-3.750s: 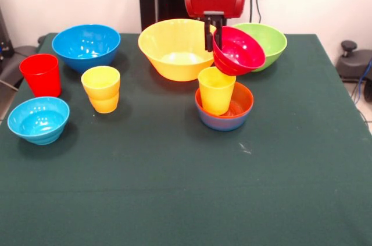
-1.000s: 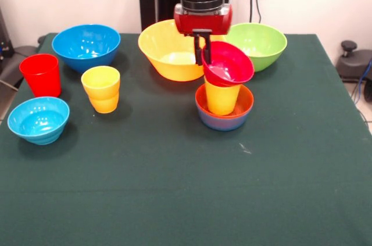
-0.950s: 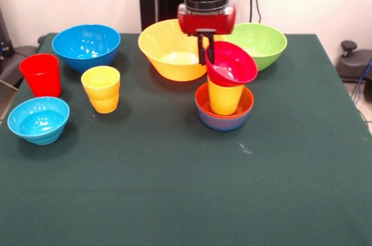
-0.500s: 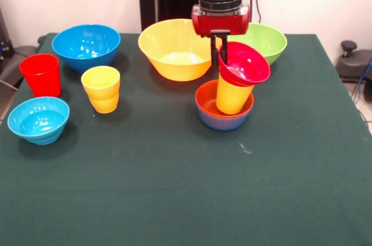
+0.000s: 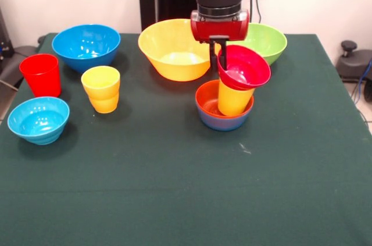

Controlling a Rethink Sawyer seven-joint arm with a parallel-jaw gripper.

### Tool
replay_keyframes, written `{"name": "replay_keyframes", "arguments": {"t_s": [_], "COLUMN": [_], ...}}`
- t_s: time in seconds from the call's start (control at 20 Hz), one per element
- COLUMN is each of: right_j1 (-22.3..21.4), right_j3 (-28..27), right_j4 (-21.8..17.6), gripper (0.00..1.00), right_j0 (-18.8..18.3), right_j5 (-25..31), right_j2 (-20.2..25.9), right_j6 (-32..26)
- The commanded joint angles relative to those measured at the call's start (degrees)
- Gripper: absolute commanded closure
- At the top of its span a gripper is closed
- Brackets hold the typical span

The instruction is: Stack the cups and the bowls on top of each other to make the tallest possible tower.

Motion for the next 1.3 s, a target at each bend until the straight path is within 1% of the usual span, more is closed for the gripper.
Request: {"name": "replay_keyframes", "arguments": {"t_s": [0.05,0.55,0.7,0.75,1.3], "right_j1": [4.39,5.43,5.72,5.78,5.66], "right_j3": [-3.58,-5.70,-5.87,-5.96,-6.94], "right_j4": [-4.27,-5.35,-5.46,-5.59,-6.66], "gripper": [1.00,1.00,1.00,0.00,0.00], "right_j0": [0.23,-1.97,-2.31,-2.35,-1.73], "right_j5": [-2.72,-1.08,-1.03,-0.93,0.40], "right_j2": [0.02,1.13,0.99,0.98,0.79], "right_j6": [-0.05,-3.20,-3.24,-3.26,-3.15]}}
